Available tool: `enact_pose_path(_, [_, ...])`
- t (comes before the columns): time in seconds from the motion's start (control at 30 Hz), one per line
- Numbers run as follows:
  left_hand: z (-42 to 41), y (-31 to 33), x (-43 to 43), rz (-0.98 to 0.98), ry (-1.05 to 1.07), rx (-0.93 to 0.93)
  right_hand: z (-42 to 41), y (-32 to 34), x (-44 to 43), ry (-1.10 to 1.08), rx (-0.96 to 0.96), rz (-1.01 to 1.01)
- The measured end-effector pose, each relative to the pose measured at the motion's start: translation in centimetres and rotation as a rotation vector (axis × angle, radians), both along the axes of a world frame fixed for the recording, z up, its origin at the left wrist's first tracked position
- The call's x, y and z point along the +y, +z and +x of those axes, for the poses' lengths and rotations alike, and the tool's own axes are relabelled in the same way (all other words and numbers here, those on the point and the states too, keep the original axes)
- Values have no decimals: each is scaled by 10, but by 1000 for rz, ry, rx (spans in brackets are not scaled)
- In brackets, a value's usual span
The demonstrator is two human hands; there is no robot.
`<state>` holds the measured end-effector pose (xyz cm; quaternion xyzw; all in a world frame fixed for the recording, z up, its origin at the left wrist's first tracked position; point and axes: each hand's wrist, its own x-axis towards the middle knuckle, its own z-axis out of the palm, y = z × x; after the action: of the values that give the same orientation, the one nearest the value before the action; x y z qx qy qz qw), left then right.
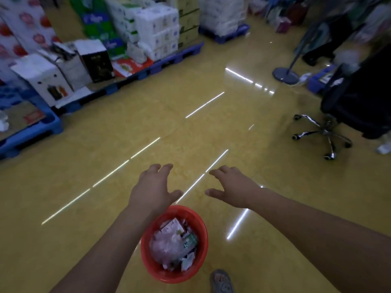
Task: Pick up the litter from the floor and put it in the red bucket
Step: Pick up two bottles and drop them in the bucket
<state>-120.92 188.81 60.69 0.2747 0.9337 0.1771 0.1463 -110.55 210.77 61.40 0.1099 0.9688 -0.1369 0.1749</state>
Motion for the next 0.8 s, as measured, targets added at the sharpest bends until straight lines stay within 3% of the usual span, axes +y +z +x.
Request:
enact_pose_path(0.47, [28, 167, 50, 164, -261, 149, 104, 149, 7, -315, 137, 128])
enact_pose_path(0.8, [126, 232, 125, 252, -522, 230, 238, 208, 31, -547, 192, 204])
